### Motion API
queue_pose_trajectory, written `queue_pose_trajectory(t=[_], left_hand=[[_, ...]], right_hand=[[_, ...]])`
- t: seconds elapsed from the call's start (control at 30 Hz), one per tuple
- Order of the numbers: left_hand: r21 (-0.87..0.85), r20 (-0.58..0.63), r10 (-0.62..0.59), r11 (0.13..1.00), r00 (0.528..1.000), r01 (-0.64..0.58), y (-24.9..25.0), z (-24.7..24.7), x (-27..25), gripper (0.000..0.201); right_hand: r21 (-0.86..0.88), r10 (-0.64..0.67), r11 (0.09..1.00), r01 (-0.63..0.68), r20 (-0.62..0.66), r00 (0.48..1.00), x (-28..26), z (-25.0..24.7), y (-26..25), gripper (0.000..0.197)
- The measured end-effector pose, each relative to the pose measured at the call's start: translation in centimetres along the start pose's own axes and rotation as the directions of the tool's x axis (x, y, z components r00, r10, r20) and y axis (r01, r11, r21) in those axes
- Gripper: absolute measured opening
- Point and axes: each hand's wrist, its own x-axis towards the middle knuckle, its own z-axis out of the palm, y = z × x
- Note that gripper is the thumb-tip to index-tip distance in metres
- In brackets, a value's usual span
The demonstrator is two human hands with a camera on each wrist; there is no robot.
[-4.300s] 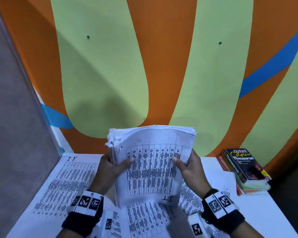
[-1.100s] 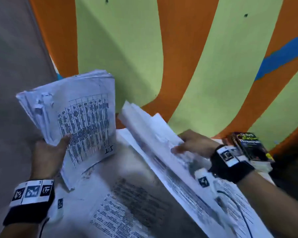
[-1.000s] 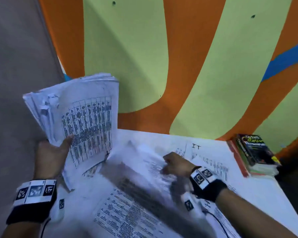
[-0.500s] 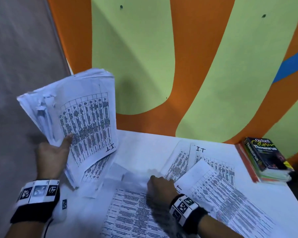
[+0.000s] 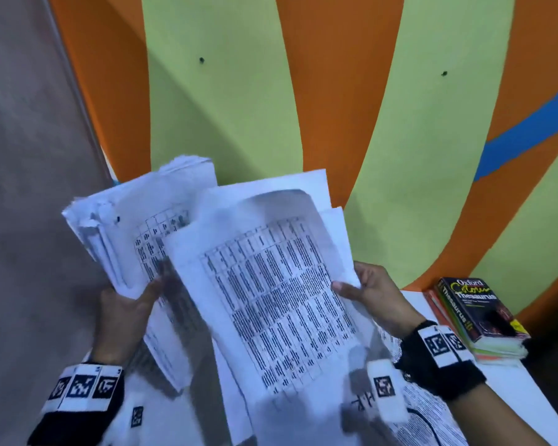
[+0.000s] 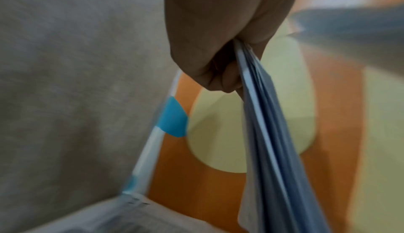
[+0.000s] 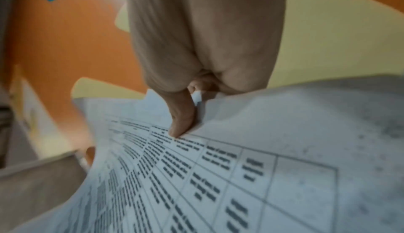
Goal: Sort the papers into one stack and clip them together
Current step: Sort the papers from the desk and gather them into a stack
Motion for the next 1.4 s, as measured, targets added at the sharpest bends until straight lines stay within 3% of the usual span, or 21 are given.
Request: queue_pose_trajectory(t=[0.07, 0.13, 0.17, 0.2, 0.27, 0.3, 0.33, 0.4, 0.5, 0.57, 0.6, 0.67, 0.77, 0.8, 0.87, 0.97, 1.1, 1.23, 1.3, 1.37, 1.4], left_hand=[[-0.038, 0.089, 0.034, 0.999, 0.995, -0.031, 0.9, 1.6, -0.6, 0.037], [-0.079, 0.162, 0.045, 0.996, 0.986, -0.033, 2.1, 3.1, -1.1, 0.042], [-0.122, 0.221, 0.045, 0.992, 0.974, -0.018, 2.5, 3.8, -1.4, 0.033], [-0.162, 0.289, 0.059, 0.987, 0.956, -0.012, 2.5, 4.4, -1.4, 0.019], [-0.228, 0.4, 0.077, 0.973, 0.913, 0.018, 2.7, 5.4, -1.6, 0.014], [-0.255, 0.454, 0.086, 0.966, 0.887, 0.037, 3.1, 5.8, -1.8, 0.025], [-0.267, 0.487, 0.083, 0.962, 0.87, 0.057, 3.2, 6.2, -1.7, 0.052], [-0.246, 0.499, 0.068, 0.967, 0.864, 0.066, 3.8, 6.9, -1.9, 0.088], [-0.238, 0.582, 0.035, 0.963, 0.812, 0.129, 3.7, 7.6, -2.3, 0.09], [-0.289, 0.614, -0.044, 0.917, 0.788, 0.276, 3.3, 7.6, -2.5, 0.084], [-0.325, 0.606, -0.066, 0.889, 0.793, 0.322, 3.4, 7.5, -2.8, 0.082], [-0.323, 0.57, -0.006, 0.918, 0.821, 0.231, 3.6, 8.2, -3.0, 0.081], [-0.28, 0.436, 0.112, 0.96, 0.893, 0.016, 5.2, 9.0, -3.8, 0.031], [-0.286, 0.384, 0.145, 0.958, 0.912, -0.032, 5.4, 9.3, -3.8, 0.029], [-0.353, 0.386, 0.165, 0.935, 0.908, -0.019, 4.8, 9.6, -3.1, 0.009], [-0.362, 0.435, 0.155, 0.932, 0.887, 0.014, 2.8, 9.8, -2.8, 0.049], [-0.356, 0.489, 0.156, 0.934, 0.858, 0.033, 1.8, 10.7, -3.7, 0.065], [-0.366, 0.434, 0.178, 0.931, 0.883, -0.008, 2.6, 11.3, -3.9, 0.056], [-0.377, 0.428, 0.196, 0.926, 0.882, -0.023, 3.5, 11.4, -4.0, 0.039], [-0.377, 0.415, 0.201, 0.926, 0.888, -0.033, 4.2, 11.5, -4.1, 0.017], [-0.367, 0.39, 0.193, 0.929, 0.9, -0.04, 4.3, 11.5, -4.0, 0.017]], right_hand=[[0.12, 0.013, 0.993, -0.01, -0.027, 1.0, 0.8, -0.3, 0.1, 0.025], [0.187, 0.044, 0.982, -0.034, -0.049, 0.998, 1.6, -0.4, 0.8, 0.059], [0.223, 0.07, 0.973, -0.054, -0.064, 0.995, 1.7, -0.3, 1.1, 0.072], [0.255, 0.094, 0.964, -0.074, -0.069, 0.993, 2.0, -0.4, 1.4, 0.071], [0.308, 0.139, 0.944, -0.118, -0.044, 0.989, 2.4, -0.2, 2.1, 0.041], [0.313, 0.159, 0.939, -0.141, -0.032, 0.987, 2.5, -0.2, 2.4, 0.033], [0.295, 0.17, 0.943, -0.156, -0.023, 0.985, 2.4, -0.1, 2.7, 0.033], [0.278, 0.177, 0.945, -0.173, 0.012, 0.984, 2.4, -0.3, 3.3, 0.032], [0.35, 0.163, 0.924, -0.155, 0.006, 0.987, 1.8, -0.3, 3.7, 0.061], [0.334, 0.121, 0.94, -0.078, -0.111, 0.987, 1.5, -0.4, 3.8, 0.077], [0.267, 0.065, 0.964, -0.014, -0.184, 0.981, 1.4, -0.4, 3.7, 0.064], [0.079, -0.082, 0.991, 0.11, -0.294, 0.952, 1.2, 0.0, 3.1, 0.032], [-0.094, -0.274, 0.962, 0.257, -0.338, 0.9, 0.6, 0.8, 1.7, 0.034], [-0.135, -0.321, 0.947, 0.292, -0.34, 0.884, 0.5, 0.9, 1.3, 0.035], [-0.172, -0.371, 0.928, 0.331, -0.313, 0.874, 0.1, 0.6, 1.0, 0.036], [-0.097, -0.358, 0.934, 0.345, -0.29, 0.887, -0.4, -0.2, 1.2, 0.052], [-0.069, -0.324, 0.944, 0.322, -0.356, 0.877, -0.4, -1.1, 1.4, 0.096], [-0.385, -0.575, 0.808, 0.445, -0.358, 0.735, 0.0, -1.8, -0.6, 0.115], [-0.494, -0.659, 0.718, 0.49, -0.258, 0.706, 0.4, -1.9, -1.9, 0.102], [-0.575, -0.699, 0.636, 0.515, -0.148, 0.699, 0.7, -1.9, -3.0, 0.067], [-0.564, -0.698, 0.641, 0.52, -0.148, 0.7, 0.9, -1.9, -3.2, 0.054]])
